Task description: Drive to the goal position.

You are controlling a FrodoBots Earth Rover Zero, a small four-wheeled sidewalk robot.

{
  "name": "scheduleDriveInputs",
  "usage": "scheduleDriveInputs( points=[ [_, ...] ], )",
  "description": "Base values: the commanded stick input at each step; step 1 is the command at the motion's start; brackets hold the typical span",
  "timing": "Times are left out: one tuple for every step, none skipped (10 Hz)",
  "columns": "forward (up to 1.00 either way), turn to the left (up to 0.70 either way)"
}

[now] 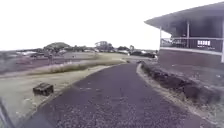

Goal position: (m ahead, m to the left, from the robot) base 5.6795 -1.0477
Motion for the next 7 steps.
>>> scheduleDriveInputs(
  points=[
    [0.85,0.00],
    [0.85,0.00],
    [0.85,0.00],
    [0.85,0.00],
    [0.85,0.00],
    [0.85,0.00],
    [0.85,0.00]
  ],
)
